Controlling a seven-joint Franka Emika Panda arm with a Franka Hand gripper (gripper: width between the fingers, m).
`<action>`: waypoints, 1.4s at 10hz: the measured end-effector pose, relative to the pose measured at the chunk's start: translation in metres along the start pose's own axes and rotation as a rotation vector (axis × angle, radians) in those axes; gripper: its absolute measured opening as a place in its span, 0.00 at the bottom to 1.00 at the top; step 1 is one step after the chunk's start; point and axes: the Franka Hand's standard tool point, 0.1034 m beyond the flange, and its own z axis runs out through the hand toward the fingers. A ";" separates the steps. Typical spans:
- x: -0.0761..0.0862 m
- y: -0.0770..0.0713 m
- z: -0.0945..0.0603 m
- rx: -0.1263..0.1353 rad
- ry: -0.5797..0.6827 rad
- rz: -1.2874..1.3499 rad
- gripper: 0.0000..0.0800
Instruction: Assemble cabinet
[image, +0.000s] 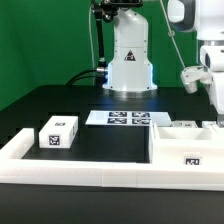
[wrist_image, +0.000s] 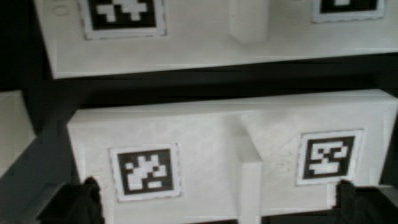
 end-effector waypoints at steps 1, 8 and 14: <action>-0.001 0.000 0.005 0.004 0.004 0.004 0.81; -0.004 -0.001 0.014 0.015 0.010 0.021 0.27; -0.004 -0.001 0.013 0.014 0.010 0.021 0.08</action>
Offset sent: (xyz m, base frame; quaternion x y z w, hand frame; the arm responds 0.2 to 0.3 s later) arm 0.0052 0.0037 -0.0071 -0.0211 0.0088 0.0267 0.9994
